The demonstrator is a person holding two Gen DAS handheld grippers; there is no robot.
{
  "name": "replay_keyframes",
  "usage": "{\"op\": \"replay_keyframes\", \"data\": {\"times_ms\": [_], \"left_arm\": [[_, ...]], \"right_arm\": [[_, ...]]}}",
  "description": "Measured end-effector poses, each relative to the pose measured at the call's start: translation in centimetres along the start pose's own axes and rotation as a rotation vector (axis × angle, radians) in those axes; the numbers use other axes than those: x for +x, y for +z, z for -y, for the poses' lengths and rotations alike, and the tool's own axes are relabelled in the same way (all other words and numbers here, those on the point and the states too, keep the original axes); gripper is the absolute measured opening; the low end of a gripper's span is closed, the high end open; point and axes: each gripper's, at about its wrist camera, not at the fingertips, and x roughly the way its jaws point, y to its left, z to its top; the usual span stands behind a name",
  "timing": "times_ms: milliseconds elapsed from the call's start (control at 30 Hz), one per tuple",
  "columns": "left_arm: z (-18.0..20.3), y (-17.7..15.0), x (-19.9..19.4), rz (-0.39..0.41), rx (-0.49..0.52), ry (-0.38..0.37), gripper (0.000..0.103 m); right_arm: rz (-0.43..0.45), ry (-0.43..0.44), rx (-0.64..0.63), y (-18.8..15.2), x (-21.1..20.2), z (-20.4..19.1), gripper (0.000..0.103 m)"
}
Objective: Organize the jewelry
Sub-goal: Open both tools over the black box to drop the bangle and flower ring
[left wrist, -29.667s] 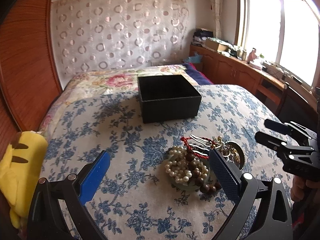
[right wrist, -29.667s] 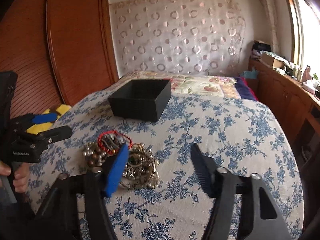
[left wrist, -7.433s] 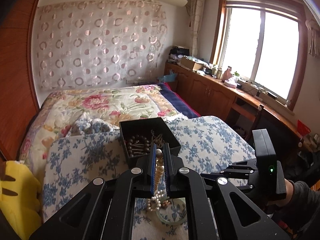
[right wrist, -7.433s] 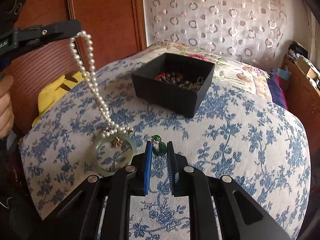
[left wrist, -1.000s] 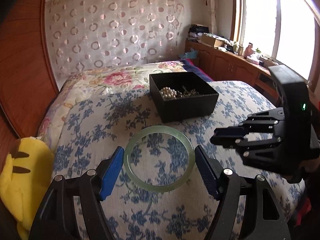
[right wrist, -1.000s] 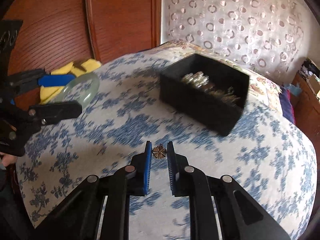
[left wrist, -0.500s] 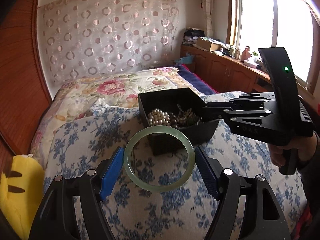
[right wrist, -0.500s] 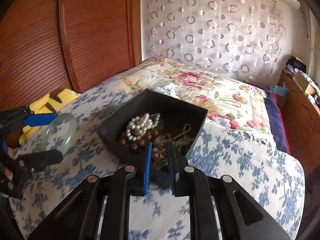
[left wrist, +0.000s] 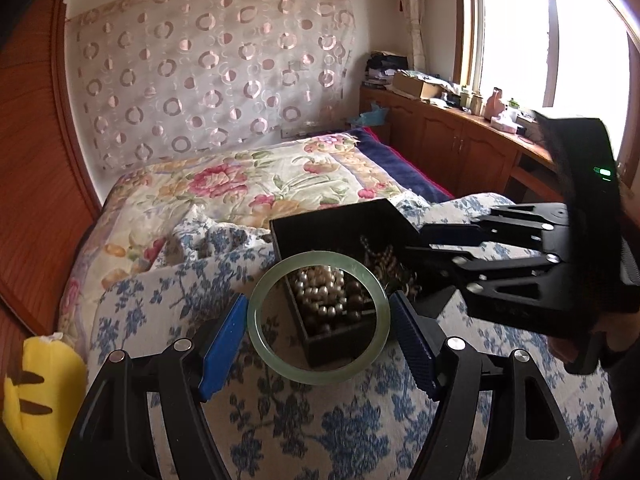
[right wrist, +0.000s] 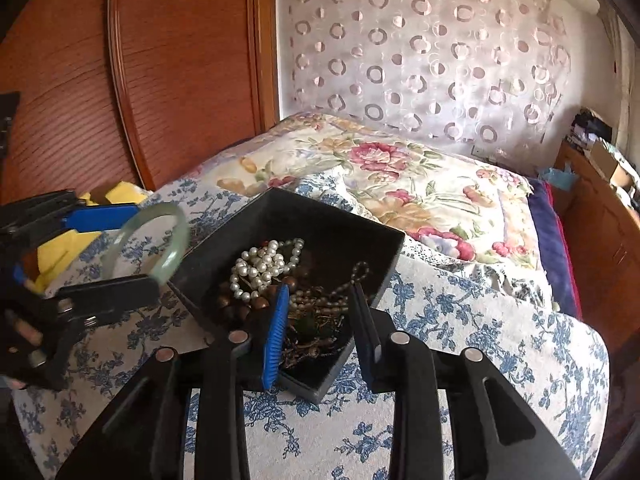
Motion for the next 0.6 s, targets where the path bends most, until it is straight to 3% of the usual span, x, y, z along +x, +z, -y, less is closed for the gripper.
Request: {"op": "replay_keyframes", "data": {"times_ms": [467, 600], "left_arm": [[2.5, 2.5, 4.0, -0.035, 0.027, 0.019, 0.069], [2.7, 2.4, 3.6, -0.019, 0.025, 0.025, 0.077]], "right_arm": [[0.038, -0.058, 0.051, -2.9, -4.8, 2.8, 0.034], [0.055, -0.062, 0.079, -3.6, -5.5, 3.2, 0.034]]}}
